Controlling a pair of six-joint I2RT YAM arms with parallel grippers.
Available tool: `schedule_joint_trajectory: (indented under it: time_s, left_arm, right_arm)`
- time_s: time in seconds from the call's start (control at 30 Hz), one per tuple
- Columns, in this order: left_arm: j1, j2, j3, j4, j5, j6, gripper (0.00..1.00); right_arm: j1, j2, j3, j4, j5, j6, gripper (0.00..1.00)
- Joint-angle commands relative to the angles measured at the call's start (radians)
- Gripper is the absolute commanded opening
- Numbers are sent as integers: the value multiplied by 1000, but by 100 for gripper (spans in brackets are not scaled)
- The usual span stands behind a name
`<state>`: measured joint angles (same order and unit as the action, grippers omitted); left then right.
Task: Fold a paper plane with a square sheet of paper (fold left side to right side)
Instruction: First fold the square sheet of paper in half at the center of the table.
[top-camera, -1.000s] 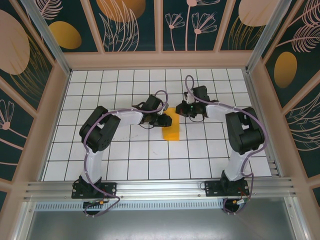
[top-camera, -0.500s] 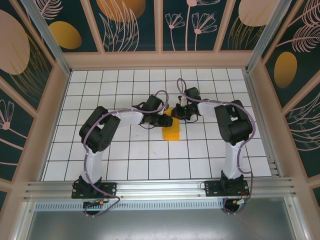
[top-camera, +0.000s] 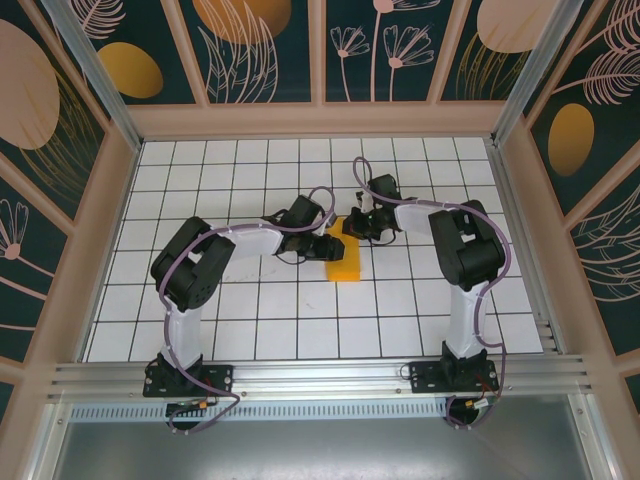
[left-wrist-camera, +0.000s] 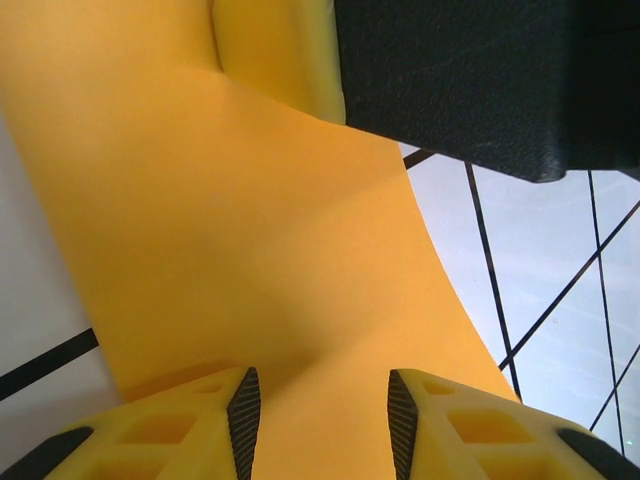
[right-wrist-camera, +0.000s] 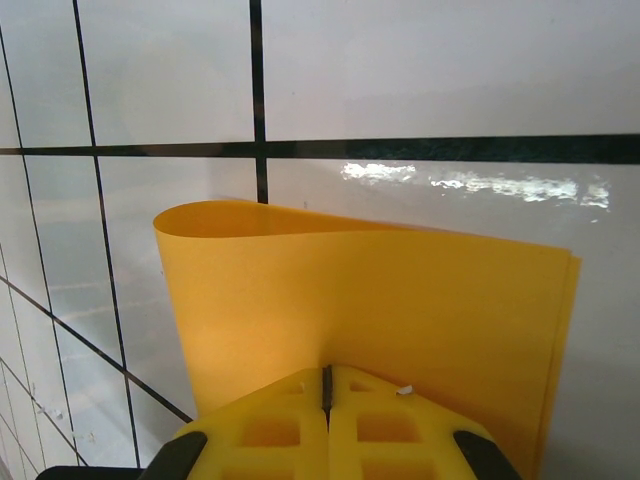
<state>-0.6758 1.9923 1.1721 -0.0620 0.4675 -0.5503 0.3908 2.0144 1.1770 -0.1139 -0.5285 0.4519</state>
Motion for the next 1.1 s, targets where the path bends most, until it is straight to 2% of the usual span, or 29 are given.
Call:
schedule_joint_trajectory:
  time_s: [0.0,0.5,1.07]
  left_arm:
    - [-14,10,-14,4,25,10,41]
    - [-61,-33,-89,-15,1,68,40]
    - [-129,-88,-169,0,-12,32,40]
  right_arm:
    - [5,39,4,-76,70,6,5]
    - [3,42,-5,-87,85,8,5]
    - [4,45,-8,-85,84,8,5]
